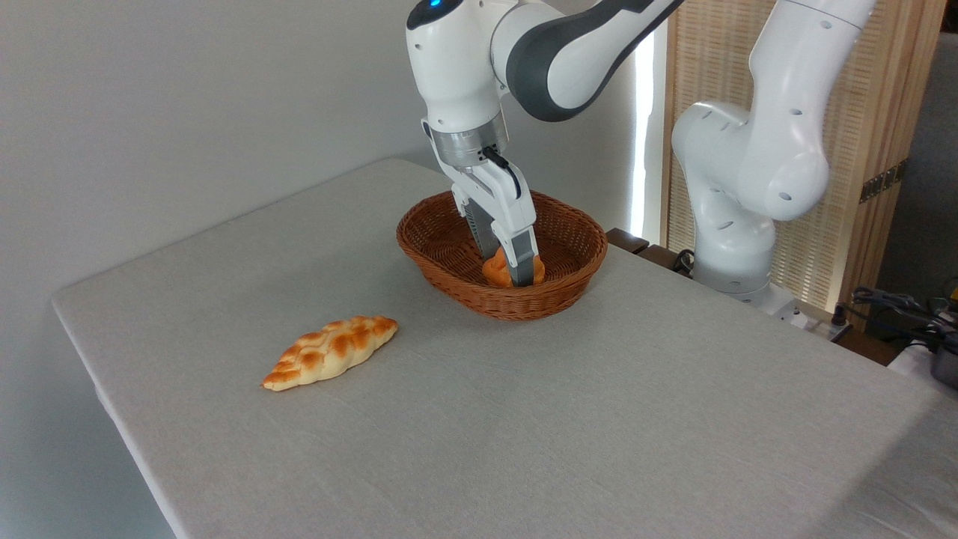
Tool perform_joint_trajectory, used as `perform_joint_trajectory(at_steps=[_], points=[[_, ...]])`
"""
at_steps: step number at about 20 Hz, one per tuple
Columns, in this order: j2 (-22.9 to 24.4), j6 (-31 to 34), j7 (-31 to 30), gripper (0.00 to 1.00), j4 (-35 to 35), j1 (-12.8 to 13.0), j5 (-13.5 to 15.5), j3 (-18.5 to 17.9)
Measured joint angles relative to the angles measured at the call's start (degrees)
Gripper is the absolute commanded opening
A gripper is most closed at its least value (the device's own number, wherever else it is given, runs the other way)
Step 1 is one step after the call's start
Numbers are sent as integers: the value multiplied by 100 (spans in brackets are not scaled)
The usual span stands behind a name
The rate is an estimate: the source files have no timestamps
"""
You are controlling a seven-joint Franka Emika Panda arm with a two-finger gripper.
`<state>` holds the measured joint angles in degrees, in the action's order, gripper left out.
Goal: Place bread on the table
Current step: 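Lower the gripper into the basket and close it on the round bun, then lift the round bun up out of the basket, then carry the bun beside the croissant and lower it onto the table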
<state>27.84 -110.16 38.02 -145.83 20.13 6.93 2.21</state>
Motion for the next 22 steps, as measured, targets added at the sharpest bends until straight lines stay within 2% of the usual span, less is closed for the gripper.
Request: perform_joint_trajectory(at_steps=[14, 17, 20, 22], points=[[32, 118, 3, 37, 79, -2, 1, 0], [84, 803, 3, 37, 526, -3, 53, 0], [178, 1759, 3, 38, 1407, -8, 260, -16], [200, 1916, 11, 39, 1750, -18, 266, -40]])
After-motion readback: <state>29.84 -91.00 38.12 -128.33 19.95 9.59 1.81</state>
